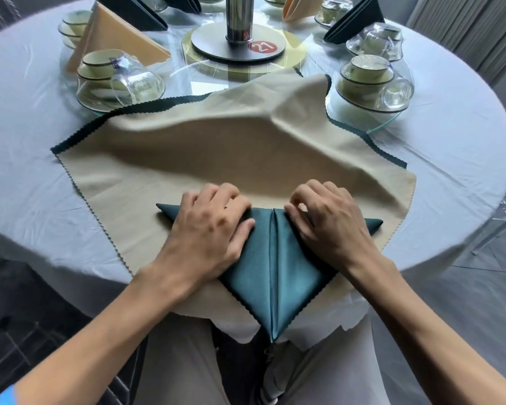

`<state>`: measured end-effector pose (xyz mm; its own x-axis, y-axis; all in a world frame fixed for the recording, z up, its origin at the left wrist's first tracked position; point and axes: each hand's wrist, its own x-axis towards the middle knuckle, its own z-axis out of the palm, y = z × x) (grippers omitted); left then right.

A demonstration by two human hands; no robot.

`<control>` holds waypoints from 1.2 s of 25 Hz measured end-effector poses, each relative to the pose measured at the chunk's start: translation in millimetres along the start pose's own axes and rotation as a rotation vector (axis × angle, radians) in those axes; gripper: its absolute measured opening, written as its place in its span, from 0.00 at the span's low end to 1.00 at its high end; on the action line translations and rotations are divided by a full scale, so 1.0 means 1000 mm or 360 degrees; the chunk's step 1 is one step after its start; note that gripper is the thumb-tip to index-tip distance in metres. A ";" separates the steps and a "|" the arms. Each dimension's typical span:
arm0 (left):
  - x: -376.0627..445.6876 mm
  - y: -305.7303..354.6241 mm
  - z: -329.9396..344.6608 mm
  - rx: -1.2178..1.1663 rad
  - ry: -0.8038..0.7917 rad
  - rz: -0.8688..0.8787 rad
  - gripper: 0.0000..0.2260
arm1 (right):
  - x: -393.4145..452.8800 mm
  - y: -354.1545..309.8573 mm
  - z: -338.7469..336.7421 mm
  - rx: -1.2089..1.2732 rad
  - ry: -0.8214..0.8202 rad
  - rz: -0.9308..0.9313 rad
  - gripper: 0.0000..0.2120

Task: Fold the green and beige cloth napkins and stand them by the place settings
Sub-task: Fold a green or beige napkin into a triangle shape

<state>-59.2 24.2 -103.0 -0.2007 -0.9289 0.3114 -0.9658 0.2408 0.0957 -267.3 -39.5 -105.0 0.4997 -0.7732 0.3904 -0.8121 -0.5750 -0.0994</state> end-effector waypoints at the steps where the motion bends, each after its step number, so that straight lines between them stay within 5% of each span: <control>1: -0.015 0.004 -0.002 -0.0056 0.0001 0.0010 0.16 | -0.011 -0.001 -0.003 0.0093 0.0014 -0.0032 0.11; 8: -0.056 0.037 0.025 0.0024 -0.0261 0.0004 0.32 | -0.065 -0.017 0.005 -0.0027 -0.0363 -0.0044 0.26; 20: -0.050 0.075 0.036 -0.0072 -0.0179 -0.0207 0.33 | -0.072 -0.019 0.008 -0.0138 -0.0409 0.0112 0.28; 24: -0.048 0.080 0.036 -0.0142 -0.0244 -0.0219 0.33 | -0.068 0.021 -0.009 -0.0249 -0.0469 0.0429 0.31; 28: -0.051 0.075 0.035 -0.0335 -0.0221 -0.0156 0.30 | -0.081 -0.041 -0.014 0.0285 -0.0437 0.0216 0.25; 30: -0.049 0.064 0.024 -0.0833 -0.0154 -0.0219 0.28 | -0.088 -0.057 -0.012 0.0428 -0.0535 0.0139 0.26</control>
<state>-115.5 78.0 -135.1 -0.1160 -0.9774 0.1769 -0.7789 0.2000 0.5945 -268.1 64.5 -122.9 0.5392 -0.8404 0.0550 -0.7705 -0.5186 -0.3707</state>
